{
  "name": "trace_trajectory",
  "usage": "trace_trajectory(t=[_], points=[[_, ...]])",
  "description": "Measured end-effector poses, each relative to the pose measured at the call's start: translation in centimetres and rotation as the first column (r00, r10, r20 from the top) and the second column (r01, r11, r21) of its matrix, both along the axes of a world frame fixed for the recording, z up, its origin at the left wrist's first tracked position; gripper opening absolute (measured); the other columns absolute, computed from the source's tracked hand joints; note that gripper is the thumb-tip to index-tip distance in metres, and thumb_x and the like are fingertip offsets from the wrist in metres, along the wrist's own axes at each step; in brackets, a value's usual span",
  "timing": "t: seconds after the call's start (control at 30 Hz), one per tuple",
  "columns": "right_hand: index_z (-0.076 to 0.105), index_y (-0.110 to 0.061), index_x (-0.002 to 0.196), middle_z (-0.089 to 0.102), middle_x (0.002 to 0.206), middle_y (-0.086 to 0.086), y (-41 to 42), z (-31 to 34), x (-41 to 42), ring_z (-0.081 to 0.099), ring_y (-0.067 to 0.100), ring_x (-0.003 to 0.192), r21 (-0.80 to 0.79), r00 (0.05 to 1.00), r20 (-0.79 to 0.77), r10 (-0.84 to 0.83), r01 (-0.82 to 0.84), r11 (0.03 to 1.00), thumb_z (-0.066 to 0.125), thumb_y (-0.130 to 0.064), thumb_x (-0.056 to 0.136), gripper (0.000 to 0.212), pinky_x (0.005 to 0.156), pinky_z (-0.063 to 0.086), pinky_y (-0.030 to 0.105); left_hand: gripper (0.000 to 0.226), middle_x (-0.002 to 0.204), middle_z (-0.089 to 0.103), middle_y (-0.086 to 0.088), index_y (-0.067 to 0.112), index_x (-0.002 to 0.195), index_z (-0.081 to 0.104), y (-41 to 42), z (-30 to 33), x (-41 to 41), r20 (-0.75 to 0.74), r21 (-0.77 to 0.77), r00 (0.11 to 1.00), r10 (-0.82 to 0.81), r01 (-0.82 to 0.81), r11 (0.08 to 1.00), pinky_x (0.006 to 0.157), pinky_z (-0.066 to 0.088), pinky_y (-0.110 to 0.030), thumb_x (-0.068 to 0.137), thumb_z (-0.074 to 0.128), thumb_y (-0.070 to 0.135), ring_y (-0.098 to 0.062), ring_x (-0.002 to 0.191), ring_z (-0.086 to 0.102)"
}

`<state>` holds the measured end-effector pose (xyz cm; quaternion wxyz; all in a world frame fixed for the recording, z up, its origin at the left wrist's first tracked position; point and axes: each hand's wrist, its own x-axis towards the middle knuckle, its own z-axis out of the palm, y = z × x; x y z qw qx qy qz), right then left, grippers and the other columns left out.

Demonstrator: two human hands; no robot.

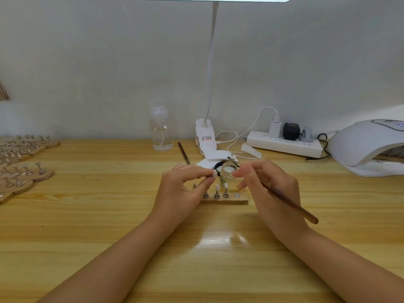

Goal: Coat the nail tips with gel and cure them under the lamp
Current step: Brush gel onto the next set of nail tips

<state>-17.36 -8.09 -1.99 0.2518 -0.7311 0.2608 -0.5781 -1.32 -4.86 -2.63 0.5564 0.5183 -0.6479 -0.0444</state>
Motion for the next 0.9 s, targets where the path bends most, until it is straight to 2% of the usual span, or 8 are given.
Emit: trace_trajectory(t=[0.13, 0.23, 0.3, 0.43, 0.57, 0.67, 0.77, 0.9], points=[[0.059, -0.025, 0.085, 0.067, 0.079, -0.016, -0.3, -0.3, 0.3, 0.062, -0.005, 0.079, -0.115, 0.991, -0.121, -0.056, 0.042, 0.992, 0.069, -0.031, 0.077, 0.014, 0.071, 0.04, 0.002, 0.024, 0.084, 0.07, 0.008, 0.02, 0.092, 0.072, 0.1, -0.1, -0.2, 0.036, -0.019, 0.999, -0.028, 0.028, 0.999, 0.085, 0.043, -0.051, 0.07, 0.075, 0.011, -0.013, 0.086, 0.062], [0.051, -0.034, 0.091, 0.066, 0.095, -0.012, -0.4, -0.5, 0.5, 0.058, -0.002, 0.093, -0.154, 0.977, -0.209, -0.048, 0.015, 0.988, 0.074, -0.029, 0.071, 0.031, 0.082, 0.04, 0.006, 0.029, 0.084, 0.069, 0.013, 0.025, 0.096, 0.069, 0.1, -0.1, -0.3, 0.035, -0.014, 0.999, -0.042, 0.042, 0.999, 0.083, 0.04, -0.057, 0.07, 0.074, 0.011, -0.014, 0.086, 0.061], [0.047, -0.04, 0.093, 0.066, 0.097, -0.011, -0.5, -0.7, 0.5, 0.058, -0.001, 0.095, -0.167, 0.973, -0.228, -0.035, -0.004, 0.986, 0.075, -0.027, 0.072, 0.037, 0.086, 0.041, 0.011, 0.026, 0.084, 0.068, 0.016, 0.026, 0.095, 0.07, 0.2, -0.1, -0.3, 0.039, -0.004, 0.998, -0.057, 0.057, 0.998, 0.082, 0.04, -0.058, 0.071, 0.074, 0.015, -0.013, 0.087, 0.06], [0.05, -0.035, 0.093, 0.065, 0.092, -0.011, -0.5, -0.6, 0.4, 0.057, -0.001, 0.093, -0.213, 0.975, -0.219, -0.029, -0.018, 0.977, 0.065, -0.035, 0.077, 0.022, 0.085, 0.039, 0.008, 0.022, 0.082, 0.067, 0.021, 0.03, 0.09, 0.071, 0.3, 0.1, -0.3, 0.036, 0.006, 0.995, -0.092, 0.092, 0.996, 0.08, 0.04, -0.058, 0.07, 0.065, 0.034, -0.01, 0.086, 0.059], [0.05, -0.034, 0.094, 0.064, 0.091, -0.012, -0.5, -0.4, 0.4, 0.057, -0.003, 0.092, -0.208, 0.975, -0.22, -0.012, -0.035, 0.977, 0.061, -0.034, 0.079, 0.019, 0.084, 0.038, 0.007, 0.022, 0.083, 0.066, 0.021, 0.032, 0.09, 0.069, 0.3, 0.2, -0.5, 0.041, 0.018, 0.994, -0.1, 0.099, 0.995, 0.082, 0.04, -0.058, 0.069, 0.064, 0.036, -0.011, 0.085, 0.059], [0.051, -0.034, 0.092, 0.064, 0.09, -0.014, -0.4, -0.4, 0.4, 0.059, -0.004, 0.091, -0.14, 0.983, -0.181, 0.023, -0.049, 0.989, 0.07, -0.025, 0.078, 0.025, 0.083, 0.041, 0.009, 0.029, 0.086, 0.066, 0.023, 0.035, 0.096, 0.065, 0.3, 0.3, -0.5, 0.046, 0.056, 0.995, -0.09, 0.087, 0.995, 0.086, 0.04, -0.056, 0.067, 0.064, 0.039, -0.008, 0.089, 0.059], [0.056, -0.025, 0.089, 0.065, 0.088, -0.012, -0.6, -0.2, 0.1, 0.061, -0.001, 0.089, -0.075, 0.988, -0.149, 0.029, -0.04, 0.996, 0.073, -0.012, 0.077, 0.025, 0.083, 0.045, 0.013, 0.041, 0.096, 0.062, 0.027, 0.047, 0.1, 0.056, 0.4, 0.3, -0.5, 0.045, 0.129, 0.995, -0.092, 0.085, 0.988, 0.093, 0.039, -0.051, 0.061, 0.065, 0.047, 0.0, 0.095, 0.056], [0.058, -0.019, 0.087, 0.063, 0.085, -0.01, -1.4, 0.4, -1.1, 0.062, 0.002, 0.081, -0.047, 0.982, -0.188, -0.006, -0.003, 0.999, 0.073, -0.014, 0.075, 0.019, 0.078, 0.048, 0.015, 0.06, 0.102, 0.057, 0.027, 0.053, 0.106, 0.044, 0.2, 0.1, -0.2, 0.031, 0.242, 0.996, -0.089, 0.079, 0.967, 0.098, 0.038, -0.044, 0.051, 0.066, 0.055, 0.009, 0.096, 0.052]])
